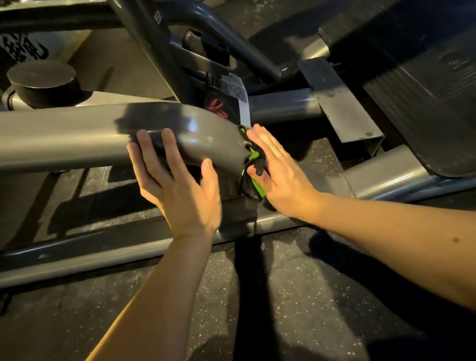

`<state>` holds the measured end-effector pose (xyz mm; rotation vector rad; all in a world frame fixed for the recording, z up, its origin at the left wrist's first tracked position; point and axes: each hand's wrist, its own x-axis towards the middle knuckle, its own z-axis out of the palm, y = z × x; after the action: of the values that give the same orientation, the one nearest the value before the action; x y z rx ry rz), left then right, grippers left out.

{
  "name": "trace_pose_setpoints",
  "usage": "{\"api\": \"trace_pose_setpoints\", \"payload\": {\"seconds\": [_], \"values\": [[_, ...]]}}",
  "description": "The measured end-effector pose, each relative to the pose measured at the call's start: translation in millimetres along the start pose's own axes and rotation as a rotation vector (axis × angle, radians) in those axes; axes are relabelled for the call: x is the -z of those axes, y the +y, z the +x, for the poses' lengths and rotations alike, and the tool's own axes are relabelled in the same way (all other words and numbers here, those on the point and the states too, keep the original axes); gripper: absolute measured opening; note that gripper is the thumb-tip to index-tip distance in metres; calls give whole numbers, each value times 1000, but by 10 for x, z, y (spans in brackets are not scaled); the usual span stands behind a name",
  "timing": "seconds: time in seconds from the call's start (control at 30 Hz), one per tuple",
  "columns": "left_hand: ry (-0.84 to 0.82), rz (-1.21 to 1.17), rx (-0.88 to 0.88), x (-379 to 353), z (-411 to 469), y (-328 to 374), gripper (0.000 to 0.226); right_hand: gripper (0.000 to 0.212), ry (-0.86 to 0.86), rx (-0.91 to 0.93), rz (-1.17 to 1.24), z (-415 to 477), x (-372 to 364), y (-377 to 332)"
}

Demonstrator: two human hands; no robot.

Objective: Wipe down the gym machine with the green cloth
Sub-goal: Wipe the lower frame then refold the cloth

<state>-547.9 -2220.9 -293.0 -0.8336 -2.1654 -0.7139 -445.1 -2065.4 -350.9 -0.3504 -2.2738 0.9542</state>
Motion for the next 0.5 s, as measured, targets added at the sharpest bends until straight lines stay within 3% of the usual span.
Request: {"api": "trace_pose_setpoints", "payload": {"seconds": [0.2, 0.27, 0.37, 0.43, 0.5], "values": [[-60, 5, 41, 131, -23, 238, 62, 57, -46, -362, 43, -444, 130, 446], [-90, 45, -47, 139, -51, 255, 59, 54, -97, -497, -42, -433, 180, 539], [-103, 47, -84, 129, -83, 269, 62, 66, -206, -713, -185, -136, 287, 484], [-110, 50, -65, 129, -79, 287, 64, 60, -218, -734, -100, 167, 323, 312], [-114, 66, -83, 117, -82, 264, 64, 59, -221, -601, 46, 462, 280, 65]]}}
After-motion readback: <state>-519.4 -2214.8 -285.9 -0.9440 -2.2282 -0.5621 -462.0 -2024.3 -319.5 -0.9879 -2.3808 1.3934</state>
